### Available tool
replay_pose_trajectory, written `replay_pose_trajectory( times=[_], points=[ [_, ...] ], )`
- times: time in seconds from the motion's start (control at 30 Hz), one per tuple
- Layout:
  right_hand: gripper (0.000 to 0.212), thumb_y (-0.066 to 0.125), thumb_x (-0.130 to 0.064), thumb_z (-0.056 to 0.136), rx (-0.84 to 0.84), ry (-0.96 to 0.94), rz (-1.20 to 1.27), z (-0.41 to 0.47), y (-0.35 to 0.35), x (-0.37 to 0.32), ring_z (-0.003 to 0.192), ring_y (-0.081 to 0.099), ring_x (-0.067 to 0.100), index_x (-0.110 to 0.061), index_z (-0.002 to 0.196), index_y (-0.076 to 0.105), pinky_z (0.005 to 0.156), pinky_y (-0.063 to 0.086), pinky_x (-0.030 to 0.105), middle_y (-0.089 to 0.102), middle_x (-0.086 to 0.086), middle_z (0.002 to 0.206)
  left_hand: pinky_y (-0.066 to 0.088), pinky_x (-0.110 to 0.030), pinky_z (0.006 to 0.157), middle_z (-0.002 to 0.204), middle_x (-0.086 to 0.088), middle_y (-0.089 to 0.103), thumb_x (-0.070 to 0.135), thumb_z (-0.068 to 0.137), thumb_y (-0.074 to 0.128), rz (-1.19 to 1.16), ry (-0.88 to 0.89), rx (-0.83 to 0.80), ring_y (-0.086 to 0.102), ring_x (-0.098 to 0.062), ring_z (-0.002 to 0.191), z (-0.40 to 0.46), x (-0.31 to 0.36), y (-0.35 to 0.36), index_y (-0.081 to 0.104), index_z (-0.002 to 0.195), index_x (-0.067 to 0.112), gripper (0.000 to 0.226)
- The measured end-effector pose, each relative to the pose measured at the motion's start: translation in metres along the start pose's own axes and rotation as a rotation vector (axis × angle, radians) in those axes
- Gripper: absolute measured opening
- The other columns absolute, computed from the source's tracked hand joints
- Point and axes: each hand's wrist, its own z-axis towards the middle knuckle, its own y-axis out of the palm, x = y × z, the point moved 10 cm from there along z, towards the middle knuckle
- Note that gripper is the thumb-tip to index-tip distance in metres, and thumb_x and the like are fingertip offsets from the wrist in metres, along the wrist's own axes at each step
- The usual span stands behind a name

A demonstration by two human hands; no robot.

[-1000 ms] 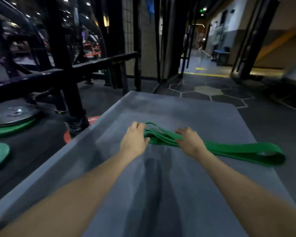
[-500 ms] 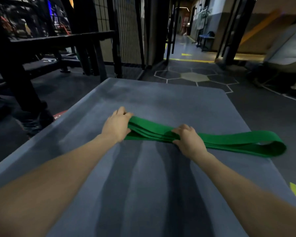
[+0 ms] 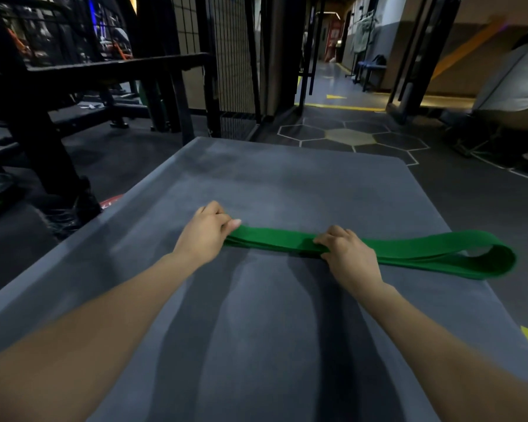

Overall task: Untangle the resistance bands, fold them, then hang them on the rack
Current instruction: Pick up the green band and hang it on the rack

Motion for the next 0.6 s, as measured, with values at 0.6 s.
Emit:
replay_pose_trajectory(
  times=[0.6],
  points=[
    [0.036,0.052,-0.018,0.092,-0.01,-0.005,0.015,0.0,0.003,0.002,0.114,0.044,0.022,-0.027,0.126,0.054,0.075,0.049,0.036,0.049,-0.004,0.12,0.04,-0.026,0.054,0.095,-0.018,0.056,0.015,0.079,0.073,-0.566,-0.789,-0.147,0.053,-0.025,0.081,-0.004,-0.057,0.037,0.051,0.083,0.0,0.027]
  ],
)
